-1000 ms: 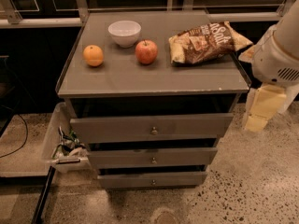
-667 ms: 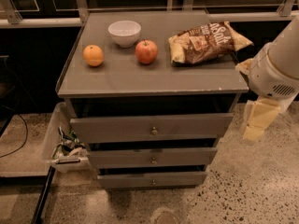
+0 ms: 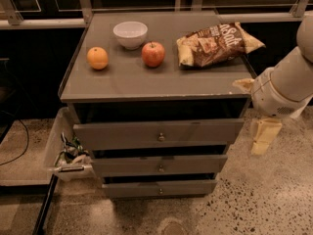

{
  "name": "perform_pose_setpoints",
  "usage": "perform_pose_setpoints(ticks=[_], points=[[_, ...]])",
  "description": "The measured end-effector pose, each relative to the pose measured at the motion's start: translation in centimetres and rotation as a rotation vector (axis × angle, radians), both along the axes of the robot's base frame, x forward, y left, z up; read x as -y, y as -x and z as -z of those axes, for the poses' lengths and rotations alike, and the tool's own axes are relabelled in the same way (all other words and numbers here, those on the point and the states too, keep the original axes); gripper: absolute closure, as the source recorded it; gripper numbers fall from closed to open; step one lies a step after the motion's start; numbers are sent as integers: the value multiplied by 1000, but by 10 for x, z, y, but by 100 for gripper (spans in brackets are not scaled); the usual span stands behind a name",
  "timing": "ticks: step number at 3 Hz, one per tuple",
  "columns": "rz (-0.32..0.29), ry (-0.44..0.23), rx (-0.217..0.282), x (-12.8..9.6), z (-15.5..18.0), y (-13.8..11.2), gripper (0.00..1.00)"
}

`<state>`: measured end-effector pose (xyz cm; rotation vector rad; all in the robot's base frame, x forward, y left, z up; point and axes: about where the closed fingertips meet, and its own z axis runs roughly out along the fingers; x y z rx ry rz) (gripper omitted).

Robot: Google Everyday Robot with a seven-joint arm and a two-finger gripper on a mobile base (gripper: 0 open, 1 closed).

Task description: Open top drawer

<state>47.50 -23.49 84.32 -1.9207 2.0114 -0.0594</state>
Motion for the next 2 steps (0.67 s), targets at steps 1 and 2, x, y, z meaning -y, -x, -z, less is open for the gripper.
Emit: perform_pose_setpoints(ticks=[1, 2], points=[[-117, -57, 3, -2, 14, 1, 0], [-117, -57, 3, -2, 14, 1, 0]])
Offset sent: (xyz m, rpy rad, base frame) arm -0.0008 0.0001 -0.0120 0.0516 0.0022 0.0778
